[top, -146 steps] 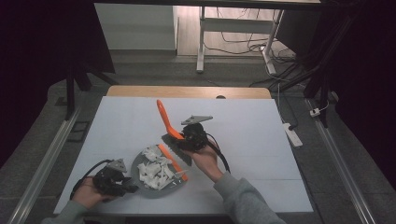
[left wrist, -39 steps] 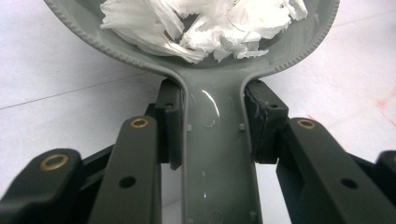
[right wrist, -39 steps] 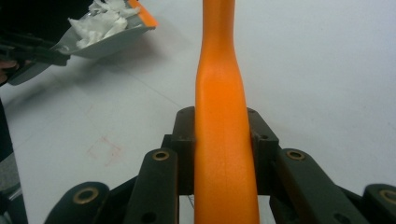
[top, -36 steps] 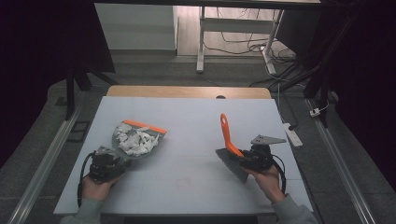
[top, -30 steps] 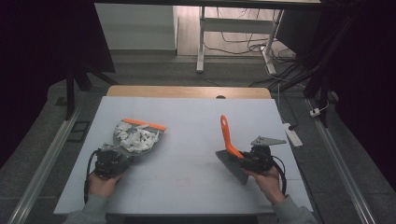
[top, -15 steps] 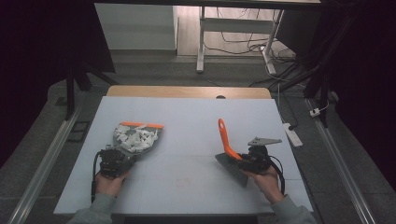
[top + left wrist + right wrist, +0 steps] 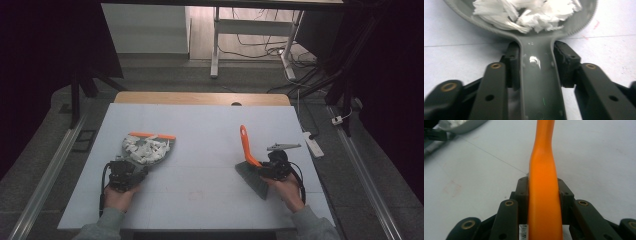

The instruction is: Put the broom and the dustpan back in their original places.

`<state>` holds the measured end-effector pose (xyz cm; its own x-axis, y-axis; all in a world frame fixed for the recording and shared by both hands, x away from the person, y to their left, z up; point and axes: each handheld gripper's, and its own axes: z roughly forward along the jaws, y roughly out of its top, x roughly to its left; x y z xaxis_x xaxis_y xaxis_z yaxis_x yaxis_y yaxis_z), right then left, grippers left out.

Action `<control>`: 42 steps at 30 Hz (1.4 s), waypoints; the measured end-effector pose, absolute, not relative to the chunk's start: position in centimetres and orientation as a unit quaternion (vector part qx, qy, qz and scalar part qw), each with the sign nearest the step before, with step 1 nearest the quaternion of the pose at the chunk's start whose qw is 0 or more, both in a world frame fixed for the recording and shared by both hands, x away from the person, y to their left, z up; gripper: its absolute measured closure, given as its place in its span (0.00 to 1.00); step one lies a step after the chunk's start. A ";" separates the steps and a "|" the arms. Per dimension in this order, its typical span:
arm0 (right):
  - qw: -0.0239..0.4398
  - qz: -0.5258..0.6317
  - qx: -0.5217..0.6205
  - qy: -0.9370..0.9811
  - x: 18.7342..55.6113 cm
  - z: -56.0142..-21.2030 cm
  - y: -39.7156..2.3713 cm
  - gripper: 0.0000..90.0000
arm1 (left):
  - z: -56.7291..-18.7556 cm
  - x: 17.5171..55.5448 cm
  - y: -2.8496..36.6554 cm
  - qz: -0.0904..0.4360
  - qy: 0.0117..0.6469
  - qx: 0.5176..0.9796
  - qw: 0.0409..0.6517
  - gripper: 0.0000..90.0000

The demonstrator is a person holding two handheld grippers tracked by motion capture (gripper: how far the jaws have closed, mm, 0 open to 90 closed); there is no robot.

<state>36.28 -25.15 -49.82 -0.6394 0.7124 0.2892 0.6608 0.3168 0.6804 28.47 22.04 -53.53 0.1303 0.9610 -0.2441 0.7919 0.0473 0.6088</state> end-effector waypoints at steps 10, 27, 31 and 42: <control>0.060 0.379 0.426 0.819 37.2 -50.2 -25.8 0.67 | -52.9 28.0 22.1 0.151 0.632 0.690 0.318 0.31; 0.120 0.342 0.447 0.818 37.0 -50.2 -26.5 0.56 | -51.0 26.2 24.1 0.190 0.547 0.738 0.347 0.30; 0.124 0.355 0.440 0.815 36.3 -49.7 -26.6 0.56 | -50.8 26.1 24.2 0.198 0.529 0.747 0.352 0.31; 0.138 0.400 0.388 0.819 33.3 -48.8 -27.3 0.58 | -50.9 26.1 24.3 0.175 0.479 0.781 0.360 0.36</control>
